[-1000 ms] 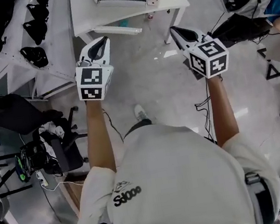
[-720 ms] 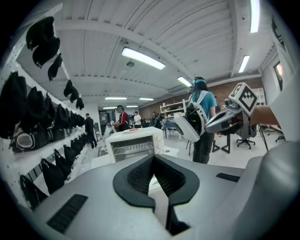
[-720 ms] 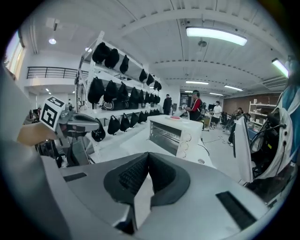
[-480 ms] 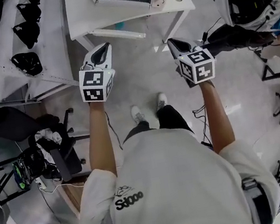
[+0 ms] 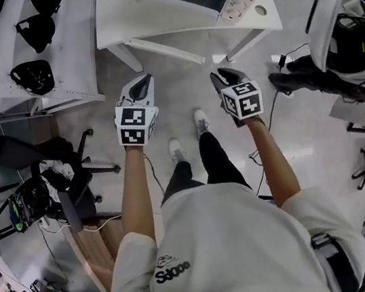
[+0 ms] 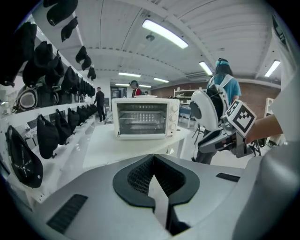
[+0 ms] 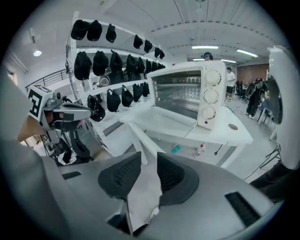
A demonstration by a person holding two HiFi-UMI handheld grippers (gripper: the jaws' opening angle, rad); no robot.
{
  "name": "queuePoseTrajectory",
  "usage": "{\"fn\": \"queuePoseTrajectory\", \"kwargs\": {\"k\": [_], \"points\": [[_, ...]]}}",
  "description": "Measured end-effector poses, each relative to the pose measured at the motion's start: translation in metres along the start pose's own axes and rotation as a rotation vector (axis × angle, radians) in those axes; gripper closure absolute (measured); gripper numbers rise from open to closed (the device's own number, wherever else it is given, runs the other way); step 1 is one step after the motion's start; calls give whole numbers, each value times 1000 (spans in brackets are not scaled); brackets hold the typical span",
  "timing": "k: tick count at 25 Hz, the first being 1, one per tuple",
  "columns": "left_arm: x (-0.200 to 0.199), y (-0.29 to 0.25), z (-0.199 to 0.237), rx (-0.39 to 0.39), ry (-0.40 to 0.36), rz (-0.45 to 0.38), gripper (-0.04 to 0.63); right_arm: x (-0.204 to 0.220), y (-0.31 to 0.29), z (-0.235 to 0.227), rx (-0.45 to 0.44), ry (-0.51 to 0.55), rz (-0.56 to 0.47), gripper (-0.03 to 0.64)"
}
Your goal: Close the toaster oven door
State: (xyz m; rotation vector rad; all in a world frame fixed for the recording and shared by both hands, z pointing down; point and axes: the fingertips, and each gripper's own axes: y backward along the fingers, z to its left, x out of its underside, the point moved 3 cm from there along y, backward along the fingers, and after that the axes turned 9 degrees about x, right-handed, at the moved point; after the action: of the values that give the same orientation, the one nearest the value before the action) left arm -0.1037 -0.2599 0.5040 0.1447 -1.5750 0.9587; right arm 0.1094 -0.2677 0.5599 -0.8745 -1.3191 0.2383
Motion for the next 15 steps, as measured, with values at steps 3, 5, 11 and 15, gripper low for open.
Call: {"fn": "queuePoseTrajectory", "kwargs": {"k": [3,5,11,15], "points": [[13,-27,9,2,15,16,577,19,-43,0,-24,14,57,495],[21,-42,16,6,15,23,577,30,-70,0,-28,35,85,480],[46,-63,32,-7,43,45,577,48,-124,-1,-12,-18,76,461],[63,-68,34,-2,62,61,577,53,-141,-1,16,-21,72,448]]}}
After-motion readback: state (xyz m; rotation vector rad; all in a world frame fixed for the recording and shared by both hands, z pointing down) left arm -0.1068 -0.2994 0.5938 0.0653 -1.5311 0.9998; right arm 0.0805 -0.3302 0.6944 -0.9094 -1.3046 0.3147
